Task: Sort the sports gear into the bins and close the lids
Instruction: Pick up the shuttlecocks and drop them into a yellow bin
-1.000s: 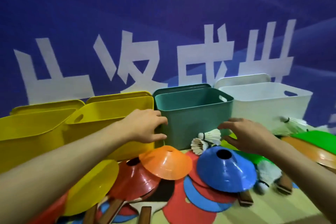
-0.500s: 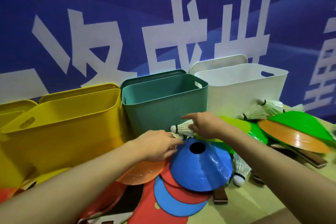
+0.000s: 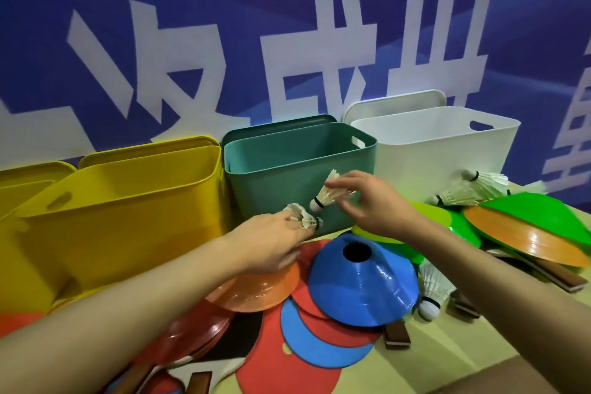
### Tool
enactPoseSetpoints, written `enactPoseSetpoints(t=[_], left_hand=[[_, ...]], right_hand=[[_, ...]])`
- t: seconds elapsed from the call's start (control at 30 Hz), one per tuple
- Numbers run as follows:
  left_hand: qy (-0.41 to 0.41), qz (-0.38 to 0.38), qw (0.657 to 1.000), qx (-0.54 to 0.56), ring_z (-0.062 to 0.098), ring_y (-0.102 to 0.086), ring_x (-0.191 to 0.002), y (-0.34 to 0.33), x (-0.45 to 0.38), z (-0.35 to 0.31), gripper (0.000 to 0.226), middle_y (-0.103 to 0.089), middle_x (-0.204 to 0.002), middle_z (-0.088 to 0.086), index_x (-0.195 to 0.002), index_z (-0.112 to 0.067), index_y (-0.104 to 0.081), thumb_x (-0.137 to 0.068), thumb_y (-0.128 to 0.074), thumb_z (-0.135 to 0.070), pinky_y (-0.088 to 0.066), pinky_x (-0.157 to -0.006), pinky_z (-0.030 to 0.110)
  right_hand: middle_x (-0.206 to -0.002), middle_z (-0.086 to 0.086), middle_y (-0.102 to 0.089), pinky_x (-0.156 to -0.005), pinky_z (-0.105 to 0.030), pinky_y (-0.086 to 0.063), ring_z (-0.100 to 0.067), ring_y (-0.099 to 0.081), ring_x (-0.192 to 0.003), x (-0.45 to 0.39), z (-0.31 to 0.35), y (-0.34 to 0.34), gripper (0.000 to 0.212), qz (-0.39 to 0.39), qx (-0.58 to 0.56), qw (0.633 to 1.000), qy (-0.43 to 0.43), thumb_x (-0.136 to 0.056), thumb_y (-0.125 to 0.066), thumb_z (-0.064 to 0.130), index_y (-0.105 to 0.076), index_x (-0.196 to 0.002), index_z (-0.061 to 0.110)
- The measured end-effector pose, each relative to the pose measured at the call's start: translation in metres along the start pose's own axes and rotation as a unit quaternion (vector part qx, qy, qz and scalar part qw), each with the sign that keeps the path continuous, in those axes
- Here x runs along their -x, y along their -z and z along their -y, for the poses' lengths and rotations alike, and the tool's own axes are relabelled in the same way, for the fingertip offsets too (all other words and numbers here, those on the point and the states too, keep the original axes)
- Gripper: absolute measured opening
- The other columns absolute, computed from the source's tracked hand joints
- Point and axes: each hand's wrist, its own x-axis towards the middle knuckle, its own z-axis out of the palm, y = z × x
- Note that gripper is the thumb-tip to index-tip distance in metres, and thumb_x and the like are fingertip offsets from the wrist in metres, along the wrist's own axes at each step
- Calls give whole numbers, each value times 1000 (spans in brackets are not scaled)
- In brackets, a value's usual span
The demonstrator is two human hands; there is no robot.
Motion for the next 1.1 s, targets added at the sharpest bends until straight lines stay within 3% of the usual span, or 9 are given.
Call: enactPoseSetpoints(t=[0.13,0.3,0.53,0.63,0.77,0.83,0.97,1.03,1.1], left_hand=[[28,-41,998,-33,29,-46,-124,28,48,12,59,-63,-131,2,-151,-19,-39,-100,-53,-46,-50,-98,47],[98,-33,994,-39,21,-36,-137,50,142,44,91,-51,-149,-4,-158,-24,-28,-87,-54,-74,-48,-103,45],[234,-31,970,-61,25,-40,-139,53,314,100,84,-51,-153,-1,-158,-18,-34,-93,-50,-69,-47,-107,46],[304,-33,950,-59,26,-44,-135,53,386,125,80,-55,-150,-2,-156,-20,-37,-93,-38,-70,-52,-101,46],[373,-19,926,-49,27,-52,-130,52,457,149,73,-58,-147,-1,-155,-18,-43,-96,-48,-61,-49,-106,40],[399,-10,917,-31,25,-50,-131,49,477,159,76,-57,-148,0,-155,-21,-42,-94,-38,-66,-49,-106,44],[409,-28,912,-27,22,-46,-130,48,484,180,69,-54,-150,-1,-154,-21,-43,-97,-53,-58,-42,-111,35],[411,-6,911,-39,24,-42,-130,48,475,192,69,-54,-148,3,-156,-22,-37,-98,-55,-55,-36,-109,32],[435,79,897,-2,30,-35,-138,47,464,205,82,-49,-148,12,-163,-31,-16,-97,-53,-60,-28,-114,35]], right_hand=[[-124,3,-69,-87,-15,-35,-17,-63,-109,0,34,9,35,-5,21,999,47,-94,-66,17,-72,-128,23],[-122,2,-68,-92,-35,-47,-26,-59,-100,-10,99,-18,35,15,66,987,145,-94,-67,32,-71,-128,22],[-125,4,-64,-92,-40,-50,-23,-58,-104,-45,235,-78,40,18,74,955,285,-101,-55,45,-66,-133,24],[-131,3,-62,-91,-37,-50,-22,-56,-108,-70,302,-98,40,7,56,944,325,-102,-54,42,-63,-137,24],[-135,-2,-59,-95,-38,-49,-25,-54,-112,-125,388,-128,40,-16,67,930,362,-102,-56,35,-59,-140,22],[-145,-5,-54,-102,-40,-46,-28,-50,-122,-155,418,-148,45,6,83,931,356,-102,-57,33,-53,-146,23],[-158,-7,-43,-115,-47,-32,-33,-36,-142,-182,441,-187,52,133,143,924,329,-103,-54,34,-42,-154,36],[-155,-8,-45,-113,-45,-32,-33,-37,-139,-174,430,-193,45,114,139,928,327,-104,-52,33,-50,-149,35],[-149,-5,-52,-110,-39,-33,-29,-43,-133,-153,411,-187,40,109,118,927,340,-103,-52,32,-57,-142,32]])
